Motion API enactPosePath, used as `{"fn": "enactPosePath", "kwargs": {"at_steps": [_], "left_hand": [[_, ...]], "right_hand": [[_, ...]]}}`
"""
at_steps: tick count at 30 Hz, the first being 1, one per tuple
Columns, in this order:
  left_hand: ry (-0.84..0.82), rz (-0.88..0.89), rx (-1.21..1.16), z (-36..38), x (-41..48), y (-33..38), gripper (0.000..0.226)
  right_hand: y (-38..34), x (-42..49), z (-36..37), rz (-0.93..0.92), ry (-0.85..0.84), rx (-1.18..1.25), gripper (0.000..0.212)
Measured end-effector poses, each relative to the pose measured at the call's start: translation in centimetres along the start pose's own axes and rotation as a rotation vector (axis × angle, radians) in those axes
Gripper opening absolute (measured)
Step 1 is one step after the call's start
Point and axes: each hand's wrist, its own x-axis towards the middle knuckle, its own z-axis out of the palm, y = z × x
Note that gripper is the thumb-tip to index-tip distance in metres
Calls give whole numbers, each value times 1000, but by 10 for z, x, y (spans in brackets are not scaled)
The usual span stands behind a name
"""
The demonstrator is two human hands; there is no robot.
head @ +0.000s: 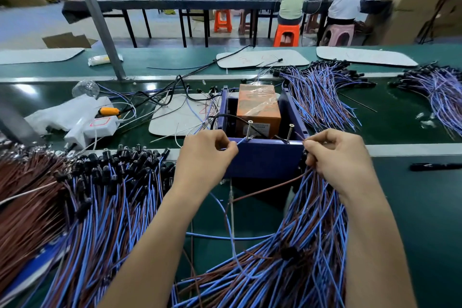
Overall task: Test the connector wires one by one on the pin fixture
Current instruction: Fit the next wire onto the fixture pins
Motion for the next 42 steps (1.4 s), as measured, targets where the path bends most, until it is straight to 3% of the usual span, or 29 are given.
{"fn": "enactPosePath", "kwargs": {"at_steps": [7, 34, 37, 42], "left_hand": [[-40, -5, -17, -4, 1, -1, 24], [-81, -12, 0, -4, -3, 4, 24], [-120, 7, -51, -7, -2, 5, 21], [-363, -32, -362, -16, -7, 14, 22]], "right_hand": [[2, 2, -2, -8, 45, -121, 20], [9, 6, 6, -1, 10, -157, 19], [7, 4, 3, 4, -26, -85, 19], [-9, -5, -5, 48, -88, 230, 16]]}}
